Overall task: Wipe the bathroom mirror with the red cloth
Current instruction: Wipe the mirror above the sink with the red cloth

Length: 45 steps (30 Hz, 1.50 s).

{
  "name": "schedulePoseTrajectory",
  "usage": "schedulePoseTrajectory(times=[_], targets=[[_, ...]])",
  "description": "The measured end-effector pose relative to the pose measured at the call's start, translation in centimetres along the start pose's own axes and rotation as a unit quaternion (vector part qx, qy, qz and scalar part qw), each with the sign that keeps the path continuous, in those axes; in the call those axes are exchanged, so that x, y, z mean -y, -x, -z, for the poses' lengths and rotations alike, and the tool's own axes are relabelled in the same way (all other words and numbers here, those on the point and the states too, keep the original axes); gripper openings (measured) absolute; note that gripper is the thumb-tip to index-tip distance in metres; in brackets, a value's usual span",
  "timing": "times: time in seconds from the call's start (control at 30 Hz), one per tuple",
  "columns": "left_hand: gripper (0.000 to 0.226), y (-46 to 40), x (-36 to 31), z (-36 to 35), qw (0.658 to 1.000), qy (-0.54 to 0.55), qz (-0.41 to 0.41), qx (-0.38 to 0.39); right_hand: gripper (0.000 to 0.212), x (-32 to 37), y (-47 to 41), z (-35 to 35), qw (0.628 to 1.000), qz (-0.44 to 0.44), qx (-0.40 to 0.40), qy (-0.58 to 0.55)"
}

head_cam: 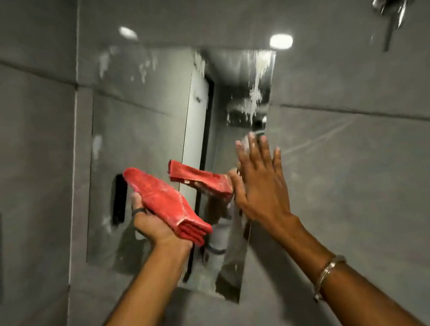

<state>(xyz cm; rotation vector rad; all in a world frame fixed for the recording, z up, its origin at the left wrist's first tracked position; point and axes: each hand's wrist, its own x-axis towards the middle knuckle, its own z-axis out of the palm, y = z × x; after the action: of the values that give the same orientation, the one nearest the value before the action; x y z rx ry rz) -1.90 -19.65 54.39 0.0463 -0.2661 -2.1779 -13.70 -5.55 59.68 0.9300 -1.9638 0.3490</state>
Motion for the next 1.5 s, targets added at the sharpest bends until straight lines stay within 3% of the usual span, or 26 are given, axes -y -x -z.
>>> schedulePoseTrajectory(times=[0.13,0.23,0.3,0.4,0.43,0.47,0.67,0.83,1.0,1.5], targets=[[0.067,-0.6,0.0,-11.2,0.990,-0.028,-0.093,0.099,0.070,-4.0,-6.9,3.4,0.998,-0.017,-0.044,0.038],[0.069,-4.6,1.7,-16.9,0.937,-0.179,-0.233,0.189,0.068,-7.1,-11.0,5.7,0.994,-0.036,-0.078,0.070],[0.063,-7.8,3.6,-20.2,0.846,-0.336,-0.355,0.212,0.068,-9.1,-12.8,6.3,0.988,-0.034,-0.107,0.102],[0.060,-9.6,6.9,-22.6,0.591,-0.568,-0.540,0.191,0.070,-10.5,-13.6,5.9,0.983,-0.014,-0.125,0.133],[0.062,-10.2,7.7,-22.9,0.548,-0.597,-0.561,0.169,0.070,-10.9,-13.8,5.6,0.981,-0.007,-0.134,0.139],[0.064,-11.0,8.2,-22.9,0.528,-0.614,-0.567,0.150,0.070,-11.1,-13.9,5.3,0.980,-0.004,-0.140,0.142],[0.064,-10.9,8.7,-23.7,0.468,-0.630,-0.598,0.164,0.069,-11.5,-14.3,4.9,0.978,0.001,-0.152,0.143],[0.072,-11.2,10.5,-24.4,0.381,-0.652,-0.627,0.190,0.068,-11.4,-14.2,4.6,0.978,-0.007,-0.153,0.140],[0.068,-9.9,11.6,-26.2,0.377,-0.649,-0.630,0.201,0.066,-11.4,-14.2,4.4,0.974,-0.052,-0.180,0.129],[0.068,-8.5,11.9,-24.3,0.381,-0.654,-0.608,0.239,0.067,-10.3,-12.7,2.9,0.967,-0.065,-0.193,0.155]])
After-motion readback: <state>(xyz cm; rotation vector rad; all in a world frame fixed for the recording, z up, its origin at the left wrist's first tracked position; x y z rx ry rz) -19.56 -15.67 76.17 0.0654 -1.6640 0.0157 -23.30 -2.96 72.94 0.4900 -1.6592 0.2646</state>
